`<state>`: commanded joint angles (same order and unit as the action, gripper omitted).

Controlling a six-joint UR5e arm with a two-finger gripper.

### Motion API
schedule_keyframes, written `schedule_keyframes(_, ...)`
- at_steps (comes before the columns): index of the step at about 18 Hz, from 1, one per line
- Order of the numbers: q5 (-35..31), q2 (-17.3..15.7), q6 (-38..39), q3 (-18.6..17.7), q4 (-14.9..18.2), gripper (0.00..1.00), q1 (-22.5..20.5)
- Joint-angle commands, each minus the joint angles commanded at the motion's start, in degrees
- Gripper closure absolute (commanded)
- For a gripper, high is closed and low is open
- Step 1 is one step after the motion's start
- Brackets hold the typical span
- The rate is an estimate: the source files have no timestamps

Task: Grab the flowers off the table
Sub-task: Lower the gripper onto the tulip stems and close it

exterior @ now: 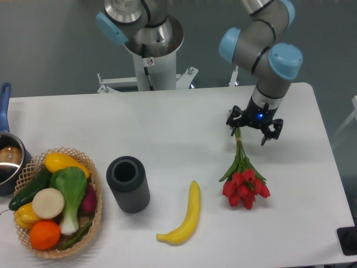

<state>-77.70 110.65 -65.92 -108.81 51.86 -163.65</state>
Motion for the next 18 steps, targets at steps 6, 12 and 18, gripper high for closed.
schedule_keyframes(6,0.79,1.76,0.00,0.62,0.00,0.00,0.97)
schedule_keyframes(12,0.79,2.03,0.00,0.70,0.00,0.19,0.88)
schedule_keyframes(18,1.05,2.11,0.09,1.23,0.09,0.43,0.70)
